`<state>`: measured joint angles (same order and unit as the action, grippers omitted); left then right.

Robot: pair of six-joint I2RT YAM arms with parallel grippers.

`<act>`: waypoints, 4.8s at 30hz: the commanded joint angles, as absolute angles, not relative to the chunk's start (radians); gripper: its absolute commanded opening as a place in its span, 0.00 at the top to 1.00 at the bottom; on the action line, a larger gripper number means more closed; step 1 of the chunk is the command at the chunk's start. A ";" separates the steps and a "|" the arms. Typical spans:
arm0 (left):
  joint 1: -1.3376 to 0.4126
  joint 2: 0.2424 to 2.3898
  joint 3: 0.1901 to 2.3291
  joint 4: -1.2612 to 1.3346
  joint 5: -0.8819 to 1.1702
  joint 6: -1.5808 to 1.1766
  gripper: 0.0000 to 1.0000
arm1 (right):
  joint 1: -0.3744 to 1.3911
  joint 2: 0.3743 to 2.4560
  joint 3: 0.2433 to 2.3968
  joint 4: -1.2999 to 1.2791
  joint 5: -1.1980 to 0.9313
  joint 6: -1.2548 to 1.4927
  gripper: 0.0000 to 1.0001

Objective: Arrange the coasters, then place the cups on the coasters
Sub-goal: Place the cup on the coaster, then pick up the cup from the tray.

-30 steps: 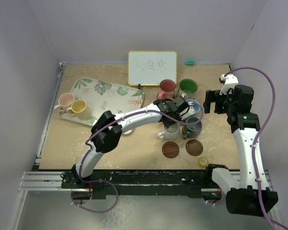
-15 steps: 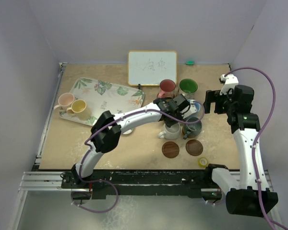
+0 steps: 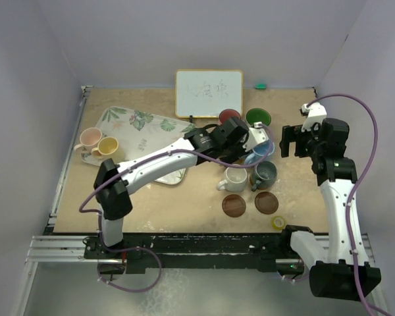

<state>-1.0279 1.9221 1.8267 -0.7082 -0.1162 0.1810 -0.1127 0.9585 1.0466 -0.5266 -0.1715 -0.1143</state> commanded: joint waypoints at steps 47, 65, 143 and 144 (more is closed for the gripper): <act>0.295 1.715 1.632 -1.028 0.569 1.059 0.22 | -0.118 0.876 1.035 -0.499 -0.266 -0.204 0.00; 0.248 1.976 1.808 -1.247 0.489 1.308 0.34 | -0.118 0.887 1.025 -0.488 -0.240 -0.207 0.00; -0.095 1.616 1.395 -0.794 0.307 0.274 0.97 | -0.074 1.022 1.147 -0.446 -0.409 -0.107 0.03; -0.101 1.601 1.397 -0.782 0.305 0.256 0.97 | -0.051 1.034 1.162 -0.435 -0.401 -0.101 0.03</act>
